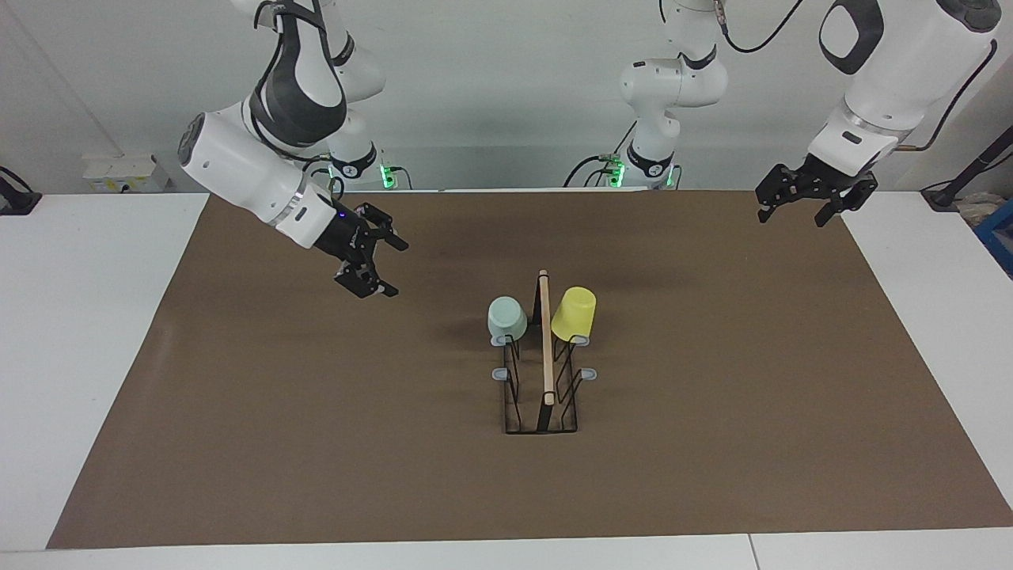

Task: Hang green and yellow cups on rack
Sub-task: 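Open the right gripper and withdraw it from the green cup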

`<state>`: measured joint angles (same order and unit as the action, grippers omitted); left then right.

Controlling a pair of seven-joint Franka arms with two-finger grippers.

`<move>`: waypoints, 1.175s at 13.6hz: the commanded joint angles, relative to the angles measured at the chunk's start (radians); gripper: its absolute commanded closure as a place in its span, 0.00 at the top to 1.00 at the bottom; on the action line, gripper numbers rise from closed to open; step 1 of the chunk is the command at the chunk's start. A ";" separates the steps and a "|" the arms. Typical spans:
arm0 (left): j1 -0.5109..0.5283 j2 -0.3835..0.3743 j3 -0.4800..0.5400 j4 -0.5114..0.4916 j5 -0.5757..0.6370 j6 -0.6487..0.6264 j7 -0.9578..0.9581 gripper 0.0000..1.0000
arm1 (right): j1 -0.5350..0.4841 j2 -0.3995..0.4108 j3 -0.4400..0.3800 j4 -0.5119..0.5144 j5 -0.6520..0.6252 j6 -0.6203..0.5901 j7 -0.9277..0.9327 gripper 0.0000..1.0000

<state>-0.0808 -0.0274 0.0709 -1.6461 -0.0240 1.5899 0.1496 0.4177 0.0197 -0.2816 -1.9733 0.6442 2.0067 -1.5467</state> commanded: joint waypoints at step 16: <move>0.016 -0.023 0.004 -0.006 -0.014 -0.015 0.002 1.00 | -0.361 0.033 0.264 0.254 -0.589 -0.289 1.235 1.00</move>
<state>-0.0708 -0.0300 0.0745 -1.6439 -0.0240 1.5896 0.1497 0.1266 0.0283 -0.0747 -1.7495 0.0808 1.7389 -0.3815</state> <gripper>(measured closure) 0.000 0.000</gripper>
